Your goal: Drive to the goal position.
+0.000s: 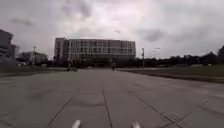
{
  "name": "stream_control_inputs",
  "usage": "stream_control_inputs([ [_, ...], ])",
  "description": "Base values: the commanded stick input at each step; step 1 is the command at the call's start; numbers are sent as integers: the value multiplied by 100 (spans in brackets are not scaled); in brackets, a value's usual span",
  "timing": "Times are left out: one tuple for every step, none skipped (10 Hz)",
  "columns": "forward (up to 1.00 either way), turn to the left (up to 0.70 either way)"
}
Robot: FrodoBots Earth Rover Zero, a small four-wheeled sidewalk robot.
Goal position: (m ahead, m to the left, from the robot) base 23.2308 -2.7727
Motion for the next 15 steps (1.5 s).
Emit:
stream_control_inputs([
  [70,0],
  [70,0],
  [70,0],
  [70,0],
  [70,0],
  [70,0],
  [70,0],
  [70,0],
  [70,0],
  [70,0],
  [70,0],
  [70,0],
  [70,5],
  [70,24],
  [70,25],
])
